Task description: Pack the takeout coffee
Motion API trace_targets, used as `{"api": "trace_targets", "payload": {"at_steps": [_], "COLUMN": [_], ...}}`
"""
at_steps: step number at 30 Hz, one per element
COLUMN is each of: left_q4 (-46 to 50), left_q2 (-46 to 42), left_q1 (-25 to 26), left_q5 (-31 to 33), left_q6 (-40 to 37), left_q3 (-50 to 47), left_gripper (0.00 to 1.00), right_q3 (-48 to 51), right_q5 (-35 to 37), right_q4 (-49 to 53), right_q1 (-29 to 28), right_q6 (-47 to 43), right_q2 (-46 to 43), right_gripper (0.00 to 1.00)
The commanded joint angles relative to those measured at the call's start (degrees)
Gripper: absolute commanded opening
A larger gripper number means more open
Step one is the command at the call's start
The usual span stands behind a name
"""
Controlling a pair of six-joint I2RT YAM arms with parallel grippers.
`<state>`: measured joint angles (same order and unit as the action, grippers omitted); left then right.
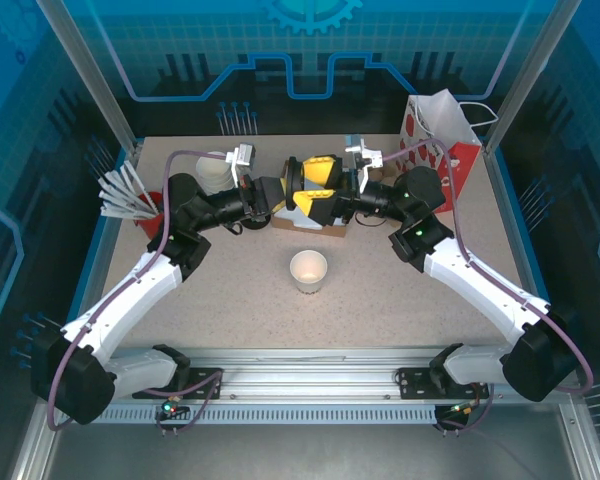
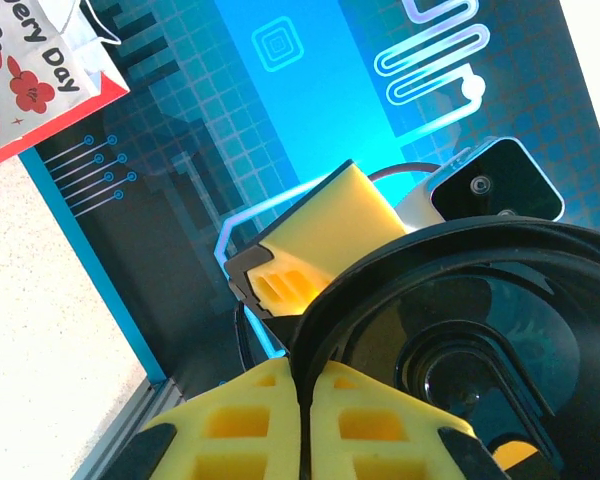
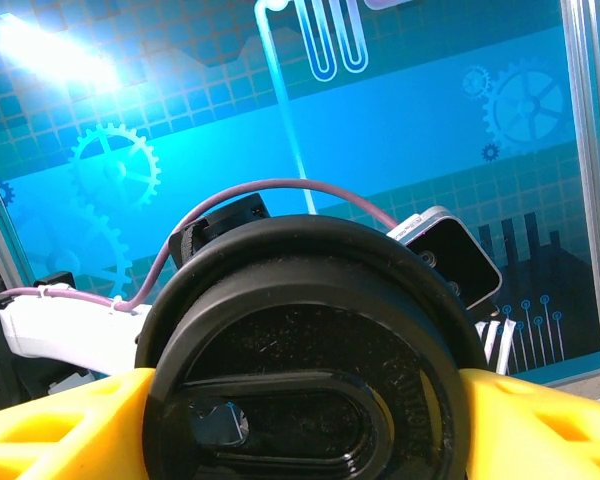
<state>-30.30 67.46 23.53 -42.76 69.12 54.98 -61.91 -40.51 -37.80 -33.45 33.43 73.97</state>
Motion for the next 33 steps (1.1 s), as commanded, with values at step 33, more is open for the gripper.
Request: {"api": "trace_targets", "payload": {"at_steps": [33], "left_q4": [-3.7], "left_q2": [1.8], "left_q1": [1.0], "left_q5": [-0.2], "left_q6": [2.2], "left_q3": [-2.0], "left_gripper": [0.16], "right_q3": [0.1], "right_q5": [0.7], "right_q4": [0.4], "right_q1": [-1.6], "right_q6": [-0.8], "right_q2": [-0.2], "right_gripper": [0.56]}}
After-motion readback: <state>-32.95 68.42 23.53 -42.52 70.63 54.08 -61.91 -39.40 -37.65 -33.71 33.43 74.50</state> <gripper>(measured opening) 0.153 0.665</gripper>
